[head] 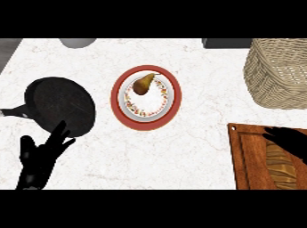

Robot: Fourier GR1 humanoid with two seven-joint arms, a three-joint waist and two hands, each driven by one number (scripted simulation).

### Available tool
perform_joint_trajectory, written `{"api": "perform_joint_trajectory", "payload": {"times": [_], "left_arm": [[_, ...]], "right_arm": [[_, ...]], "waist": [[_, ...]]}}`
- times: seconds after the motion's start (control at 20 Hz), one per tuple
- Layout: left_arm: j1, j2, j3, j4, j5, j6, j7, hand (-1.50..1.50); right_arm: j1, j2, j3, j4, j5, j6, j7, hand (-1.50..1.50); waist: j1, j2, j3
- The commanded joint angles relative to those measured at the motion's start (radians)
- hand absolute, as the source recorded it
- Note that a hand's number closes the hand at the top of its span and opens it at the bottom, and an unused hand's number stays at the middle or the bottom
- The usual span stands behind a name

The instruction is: Pick the croissant from the cutting board and place it in the basket

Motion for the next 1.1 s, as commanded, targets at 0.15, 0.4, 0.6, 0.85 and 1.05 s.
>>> {"api": "perform_joint_trajectory", "payload": {"times": [0.15, 0.4, 0.6, 0.85, 1.05], "left_arm": [[0.014, 0.015, 0.040, 0.118, 0.023, -0.058, -0.004, 0.00], [0.032, 0.010, 0.035, 0.074, 0.007, -0.061, 0.022, 0.00], [0.033, -0.029, 0.011, 0.053, -0.025, -0.034, 0.038, 0.00], [0.013, -0.042, 0.006, 0.071, -0.054, -0.034, 0.034, 0.00], [0.042, -0.033, 0.023, 0.058, -0.053, -0.047, 0.028, 0.00]], "right_arm": [[-0.037, 0.014, 0.048, 0.065, 0.105, 0.008, 0.041, -1.50], [-0.041, 0.045, 0.054, 0.130, 0.142, -0.040, -0.005, -1.50], [-0.072, 0.072, 0.048, 0.148, 0.145, -0.022, -0.006, -1.50], [-0.065, 0.114, 0.064, 0.177, 0.184, -0.069, -0.015, -1.50], [-0.065, 0.099, 0.058, 0.204, 0.207, -0.081, -0.046, 1.50]], "waist": [[0.000, 0.010, -0.009], [0.003, 0.009, -0.009], [0.002, 0.009, -0.009], [0.000, 0.009, -0.009], [0.000, 0.008, -0.009]]}}
